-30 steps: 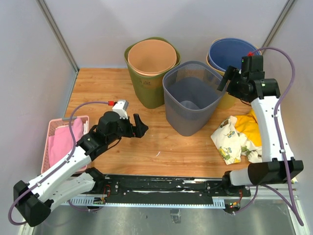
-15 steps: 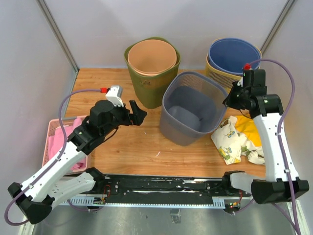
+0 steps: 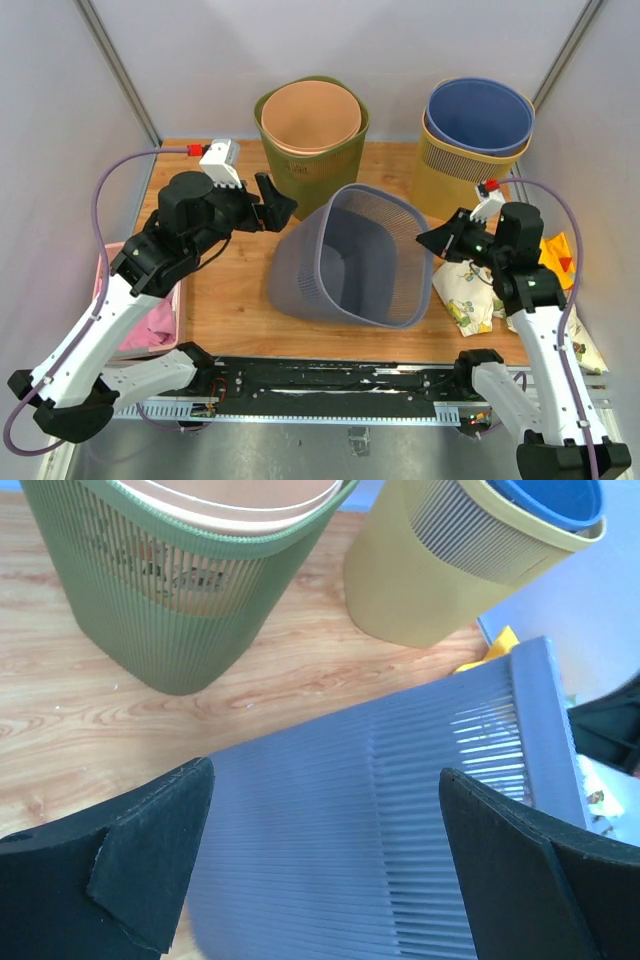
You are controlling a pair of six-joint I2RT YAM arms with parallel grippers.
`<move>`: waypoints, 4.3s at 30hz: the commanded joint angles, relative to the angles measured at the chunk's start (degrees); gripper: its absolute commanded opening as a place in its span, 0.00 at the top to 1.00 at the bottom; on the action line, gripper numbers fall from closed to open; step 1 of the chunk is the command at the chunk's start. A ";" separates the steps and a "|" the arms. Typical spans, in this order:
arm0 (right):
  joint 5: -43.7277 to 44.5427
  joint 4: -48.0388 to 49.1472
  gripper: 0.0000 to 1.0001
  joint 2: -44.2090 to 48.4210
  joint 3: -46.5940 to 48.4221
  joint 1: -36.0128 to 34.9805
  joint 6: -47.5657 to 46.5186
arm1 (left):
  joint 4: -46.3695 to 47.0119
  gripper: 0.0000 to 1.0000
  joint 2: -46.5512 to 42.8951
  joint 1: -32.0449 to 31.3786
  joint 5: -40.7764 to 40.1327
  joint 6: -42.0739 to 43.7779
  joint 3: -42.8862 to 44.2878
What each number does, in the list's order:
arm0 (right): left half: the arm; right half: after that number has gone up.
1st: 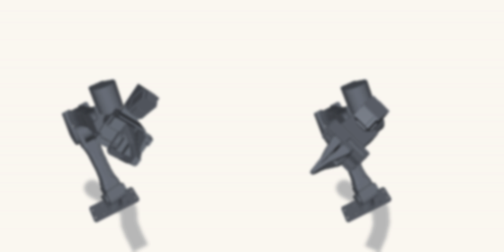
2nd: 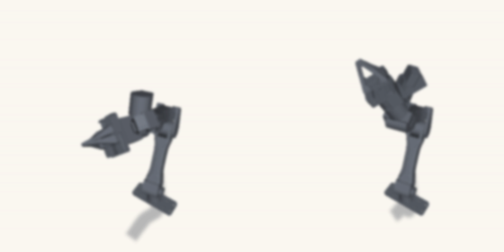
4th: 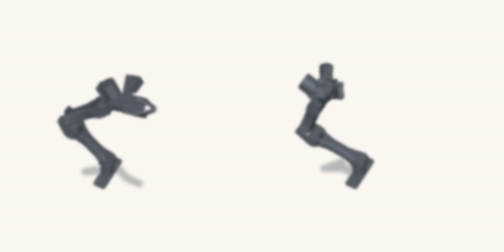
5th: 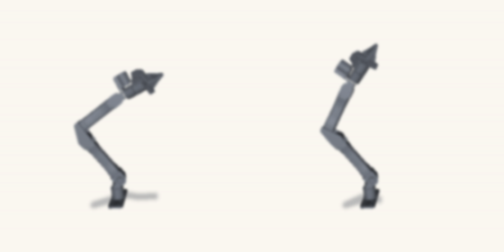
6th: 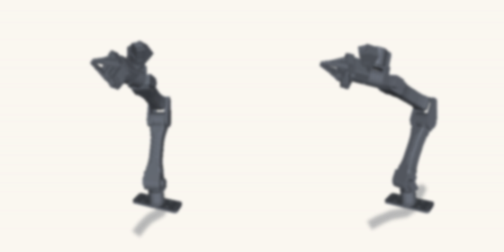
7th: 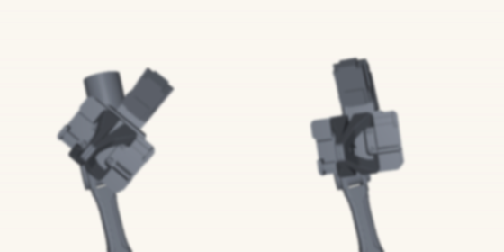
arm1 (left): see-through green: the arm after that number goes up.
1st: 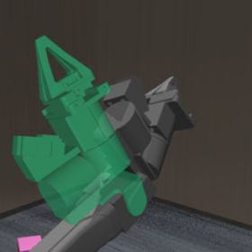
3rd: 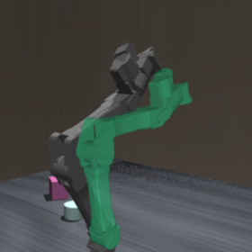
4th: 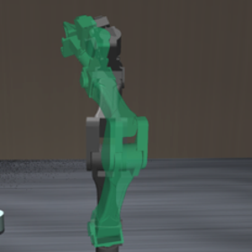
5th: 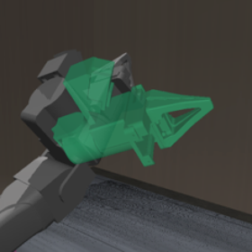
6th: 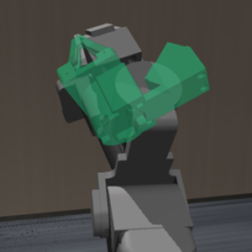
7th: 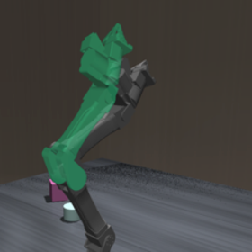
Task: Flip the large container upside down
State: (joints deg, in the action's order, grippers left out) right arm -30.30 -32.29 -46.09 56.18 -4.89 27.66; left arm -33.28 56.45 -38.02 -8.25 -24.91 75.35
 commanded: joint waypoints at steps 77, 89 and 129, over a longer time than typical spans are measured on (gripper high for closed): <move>-0.14 -10.27 0.37 -10.21 3.51 -0.12 -1.16 | 15.59 0.01 -1.26 3.57 25.89 -23.56 -24.84; 1.34 -10.29 0.25 -10.86 2.23 -0.12 -1.48 | 26.12 0.01 -1.05 4.09 31.49 -25.90 -33.25; 3.24 15.27 0.21 -23.70 -11.23 -13.96 26.57 | 40.54 0.01 8.68 3.84 49.31 -32.09 -7.26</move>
State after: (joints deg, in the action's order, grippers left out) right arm -27.27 -8.93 -66.32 46.46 -13.67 58.46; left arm 2.37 63.35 -30.11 27.11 -51.77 68.23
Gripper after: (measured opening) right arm 0.798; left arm 0.992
